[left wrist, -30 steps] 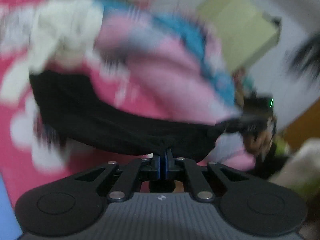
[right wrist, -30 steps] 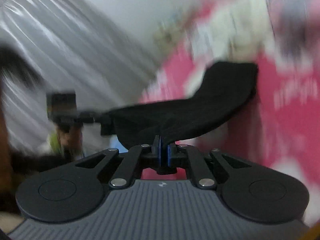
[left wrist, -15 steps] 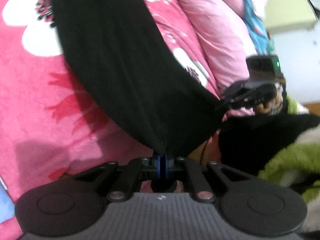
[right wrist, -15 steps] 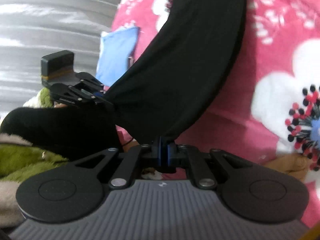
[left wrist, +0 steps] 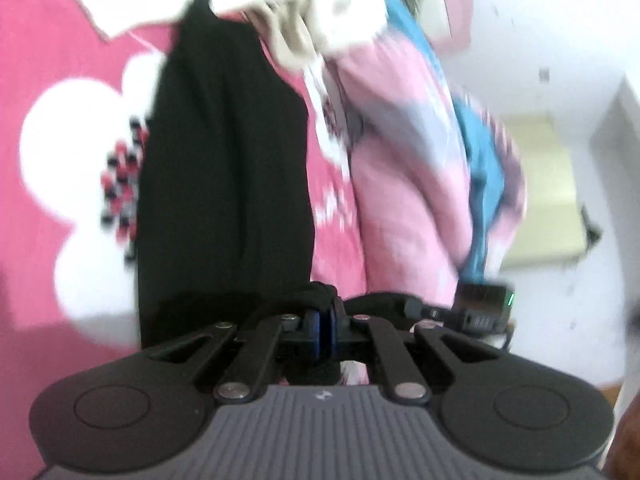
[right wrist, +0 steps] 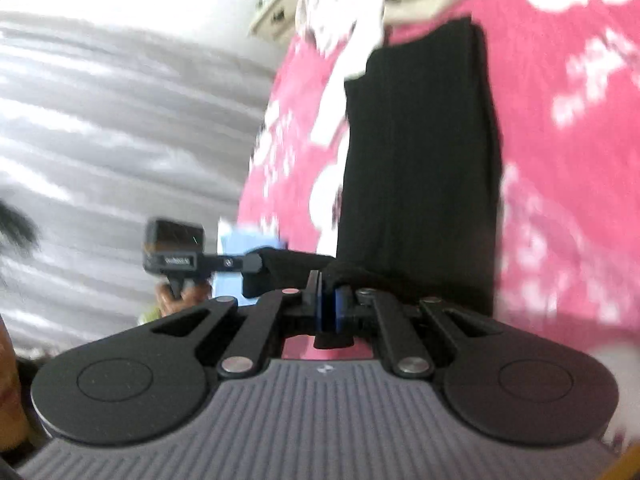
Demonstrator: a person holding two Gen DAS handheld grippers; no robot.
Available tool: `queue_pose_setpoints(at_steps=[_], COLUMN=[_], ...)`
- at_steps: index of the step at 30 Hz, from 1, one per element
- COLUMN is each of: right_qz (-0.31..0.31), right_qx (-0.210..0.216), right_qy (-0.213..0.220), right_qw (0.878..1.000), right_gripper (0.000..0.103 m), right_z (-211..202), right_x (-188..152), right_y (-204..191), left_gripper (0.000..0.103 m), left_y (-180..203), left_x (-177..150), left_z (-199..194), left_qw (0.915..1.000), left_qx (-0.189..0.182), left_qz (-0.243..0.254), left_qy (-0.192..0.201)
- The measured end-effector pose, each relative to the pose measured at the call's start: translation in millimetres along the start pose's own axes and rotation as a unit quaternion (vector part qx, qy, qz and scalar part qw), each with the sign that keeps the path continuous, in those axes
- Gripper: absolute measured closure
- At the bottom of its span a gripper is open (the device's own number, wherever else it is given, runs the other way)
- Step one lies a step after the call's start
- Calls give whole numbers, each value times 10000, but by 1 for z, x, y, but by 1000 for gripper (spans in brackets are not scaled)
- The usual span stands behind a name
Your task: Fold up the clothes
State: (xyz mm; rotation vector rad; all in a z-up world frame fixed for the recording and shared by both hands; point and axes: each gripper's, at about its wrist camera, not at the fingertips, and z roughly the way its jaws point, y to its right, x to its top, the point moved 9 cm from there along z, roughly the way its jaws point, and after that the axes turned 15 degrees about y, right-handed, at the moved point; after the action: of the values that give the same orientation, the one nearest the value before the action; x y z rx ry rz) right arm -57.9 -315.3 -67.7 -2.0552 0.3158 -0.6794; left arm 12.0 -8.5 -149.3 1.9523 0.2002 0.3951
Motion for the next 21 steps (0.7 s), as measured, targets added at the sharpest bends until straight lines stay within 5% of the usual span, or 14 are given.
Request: queue_pose_setpoints(at_steps=[7, 21], right_qz=[347, 558], right_qx=[74, 330], right_qy=[556, 898], right_qw=[9978, 9938], right_gripper=[99, 99], right_z=[52, 114], right_x=[60, 138], right_y=[33, 80], left_gripper=[98, 98], left_y=[-23, -57], left_x=[67, 141], left_z=[33, 78], left_qw=[9951, 9815], left_qx=[-225, -467], left_qz=[-455, -843], left_qy=[852, 1654])
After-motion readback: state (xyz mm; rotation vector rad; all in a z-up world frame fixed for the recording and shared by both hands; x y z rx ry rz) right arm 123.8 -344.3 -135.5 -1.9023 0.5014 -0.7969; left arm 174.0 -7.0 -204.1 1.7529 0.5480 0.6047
